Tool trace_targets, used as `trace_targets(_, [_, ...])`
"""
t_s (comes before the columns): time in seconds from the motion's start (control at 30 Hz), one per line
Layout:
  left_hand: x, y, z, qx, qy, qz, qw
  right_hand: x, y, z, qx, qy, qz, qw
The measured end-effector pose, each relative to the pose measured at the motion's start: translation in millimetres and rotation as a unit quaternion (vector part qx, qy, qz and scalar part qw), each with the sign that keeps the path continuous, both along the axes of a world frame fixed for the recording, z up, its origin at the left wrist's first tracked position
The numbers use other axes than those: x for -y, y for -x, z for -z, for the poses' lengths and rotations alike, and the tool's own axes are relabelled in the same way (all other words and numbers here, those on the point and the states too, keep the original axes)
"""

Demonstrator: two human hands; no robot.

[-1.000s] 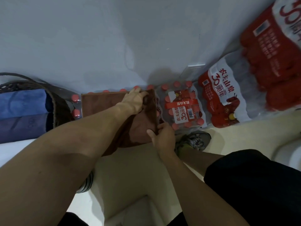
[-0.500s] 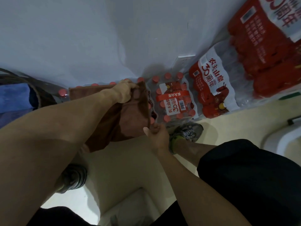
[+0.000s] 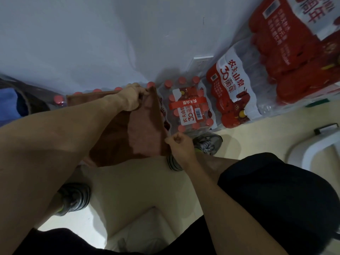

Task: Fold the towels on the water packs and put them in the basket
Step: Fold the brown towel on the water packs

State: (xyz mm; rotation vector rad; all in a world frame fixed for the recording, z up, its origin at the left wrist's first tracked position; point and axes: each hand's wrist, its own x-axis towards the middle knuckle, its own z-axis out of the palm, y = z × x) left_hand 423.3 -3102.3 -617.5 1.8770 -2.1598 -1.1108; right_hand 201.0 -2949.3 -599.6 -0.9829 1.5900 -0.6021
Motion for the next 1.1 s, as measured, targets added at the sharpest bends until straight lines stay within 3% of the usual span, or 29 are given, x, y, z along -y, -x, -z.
trace_targets(0.13, [-1.6, 1.9, -0.3, 0.001, 0.009, -0.004, 1.000, -7.7, 7.2, 6.2, -0.070, -0.085, -0.012, 0.994])
trace_targets(0.33, [-5.3, 6.1, 1.4, 0.029, 0.024, -0.007, 0.999, -10.9, 6.2, 11.2, -0.109, -0.105, -0.099, 0.983])
trace_targets(0.57, [-17.1, 15.5, -3.8, 0.112, -0.006, 0.019, 0.993, -6.7, 0.3, 19.2, 0.030, -0.215, 0.073, 0.973])
trace_targets(0.63, [-30.5, 15.4, -10.0, 0.085, -0.010, 0.002, 0.996, -6.5, -3.2, 21.0, 0.045, -0.212, 0.088, 0.972])
trace_targets(0.7, [-58.3, 9.0, -18.2, 0.013, 0.046, -0.067, 0.997, -6.1, -7.1, 24.3, 0.081, -0.221, 0.113, 0.965])
trace_targets(0.8, [-124.4, -2.8, -29.6, -0.060, 0.198, -0.278, 0.938, -3.6, -8.8, 31.7, 0.091, -0.218, 0.141, 0.962])
trace_targets(0.87, [-172.9, -8.4, -27.7, -0.069, 0.216, -0.416, 0.880, -2.2, -6.6, 38.9, 0.026, -0.171, 0.119, 0.978])
trace_targets(0.97, [-234.0, -10.7, -9.2, -0.076, 0.132, -0.565, 0.811, -2.2, -4.2, 45.4, -0.081, -0.087, 0.065, 0.991])
trace_targets(1.1, [-268.1, -20.4, 18.5, -0.128, -0.026, -0.664, 0.737, -2.2, -4.6, 50.5, -0.077, -0.098, 0.064, 0.990])
